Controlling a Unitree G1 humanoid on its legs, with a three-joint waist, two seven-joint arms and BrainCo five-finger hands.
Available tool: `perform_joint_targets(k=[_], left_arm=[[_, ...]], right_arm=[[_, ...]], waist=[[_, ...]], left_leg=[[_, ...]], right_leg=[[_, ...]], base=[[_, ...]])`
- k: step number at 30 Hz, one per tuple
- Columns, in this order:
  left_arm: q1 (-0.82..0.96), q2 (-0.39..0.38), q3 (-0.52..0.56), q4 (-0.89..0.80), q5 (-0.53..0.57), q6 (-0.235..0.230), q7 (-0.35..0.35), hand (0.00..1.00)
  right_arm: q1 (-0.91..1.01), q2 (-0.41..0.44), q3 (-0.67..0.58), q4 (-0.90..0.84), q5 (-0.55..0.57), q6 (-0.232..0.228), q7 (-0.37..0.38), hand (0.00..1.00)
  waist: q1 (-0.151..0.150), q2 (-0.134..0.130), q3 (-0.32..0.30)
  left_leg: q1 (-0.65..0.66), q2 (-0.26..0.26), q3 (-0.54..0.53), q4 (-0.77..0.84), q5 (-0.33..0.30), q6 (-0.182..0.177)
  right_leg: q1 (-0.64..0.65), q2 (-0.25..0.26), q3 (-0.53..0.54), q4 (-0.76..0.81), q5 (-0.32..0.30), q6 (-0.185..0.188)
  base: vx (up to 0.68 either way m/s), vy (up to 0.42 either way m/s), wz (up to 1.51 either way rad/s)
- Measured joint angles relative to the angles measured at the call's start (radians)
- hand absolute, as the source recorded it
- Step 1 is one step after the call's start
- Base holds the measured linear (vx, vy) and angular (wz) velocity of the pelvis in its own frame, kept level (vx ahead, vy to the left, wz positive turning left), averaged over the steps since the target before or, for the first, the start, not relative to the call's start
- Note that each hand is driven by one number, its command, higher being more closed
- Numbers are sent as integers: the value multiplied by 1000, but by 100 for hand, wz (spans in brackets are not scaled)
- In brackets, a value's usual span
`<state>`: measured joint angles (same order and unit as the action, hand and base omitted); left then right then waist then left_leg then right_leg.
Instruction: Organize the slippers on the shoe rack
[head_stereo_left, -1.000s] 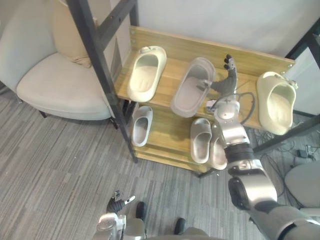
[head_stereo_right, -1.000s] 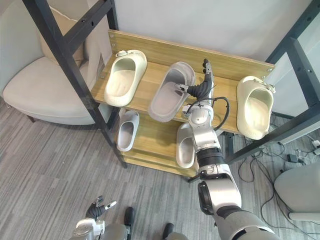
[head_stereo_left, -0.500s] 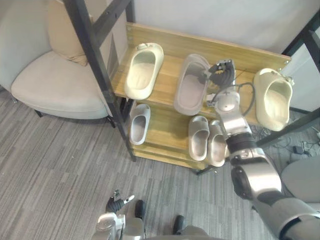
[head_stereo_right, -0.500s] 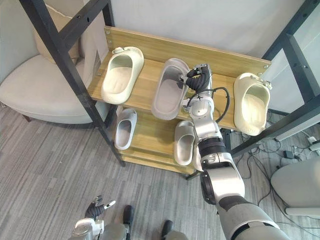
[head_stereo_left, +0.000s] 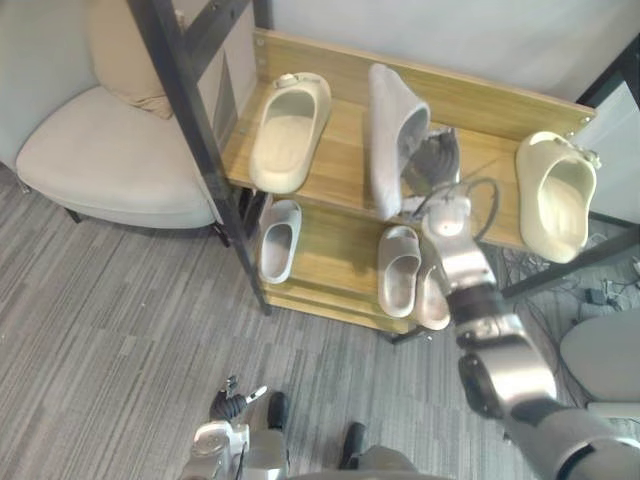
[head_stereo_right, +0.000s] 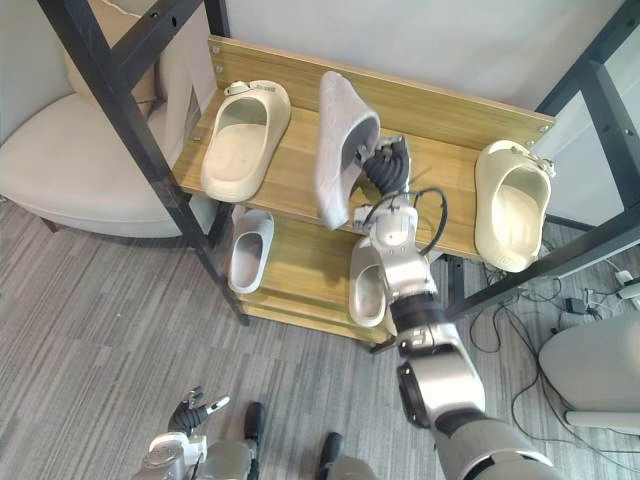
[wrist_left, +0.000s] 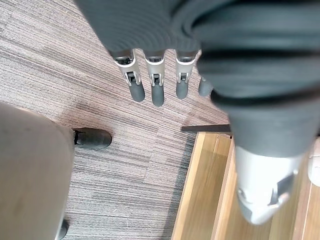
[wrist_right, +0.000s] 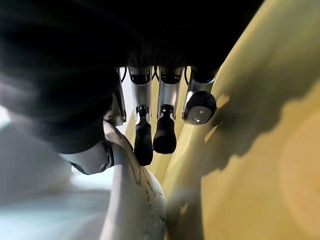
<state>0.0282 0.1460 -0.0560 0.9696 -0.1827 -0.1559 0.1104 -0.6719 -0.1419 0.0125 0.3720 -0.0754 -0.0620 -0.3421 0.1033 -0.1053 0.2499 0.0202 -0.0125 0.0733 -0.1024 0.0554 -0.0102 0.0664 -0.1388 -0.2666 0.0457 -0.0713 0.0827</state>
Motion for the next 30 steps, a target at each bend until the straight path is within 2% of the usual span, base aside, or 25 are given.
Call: perform_joint_targets(k=[6, 10, 17, 20, 26, 30], left_arm=[[6, 1, -1, 1, 37, 9, -1, 0], [20, -3, -3, 3, 63, 11, -4, 0], [31, -7, -25, 20, 66, 14, -6, 0], [31, -6, -42, 21, 69, 12, -7, 0], [30, -6, -53, 26, 75, 10, -6, 0], [29, -7, -87, 45, 75, 7, -7, 0]], right_arm=[[189, 58, -1, -206, 0, -32, -18, 100], [269, 65, 1, -292, -1, -63, -12, 100], [337, 64, 3, -359, 0, -83, 4, 100], [346, 64, 12, -373, 0, -89, 12, 100], [485, 63, 89, -529, 28, -134, 90, 100], [590, 63, 124, -560, 39, -152, 145, 100]], waist=[[-26, 3, -2], [-44, 17, -22], [-48, 44, -63], [-49, 45, -65], [-56, 47, -69], [-66, 60, -93]], left_leg=[[16, 0, 2, 0, 0, 0], [27, 2, 5, 0, 3, -1], [43, 4, 25, 0, 2, -1], [51, 5, 27, 0, 1, -2], [68, 8, 30, 0, -2, -5], [82, 11, 40, 0, -7, -9]], right_leg=[[14, -1, 4, -1, -2, 3], [21, 0, 12, -1, -1, 6], [40, 6, 34, -33, 18, 11], [44, 8, 37, -37, 19, 10], [67, 13, 40, -55, 25, 10], [76, 15, 52, -57, 25, 9]], base=[[-56, -12, -3], [-73, -11, -4], [-29, -2, -8], [-26, -6, -1], [-4, -2, -1], [-23, -7, -8]])
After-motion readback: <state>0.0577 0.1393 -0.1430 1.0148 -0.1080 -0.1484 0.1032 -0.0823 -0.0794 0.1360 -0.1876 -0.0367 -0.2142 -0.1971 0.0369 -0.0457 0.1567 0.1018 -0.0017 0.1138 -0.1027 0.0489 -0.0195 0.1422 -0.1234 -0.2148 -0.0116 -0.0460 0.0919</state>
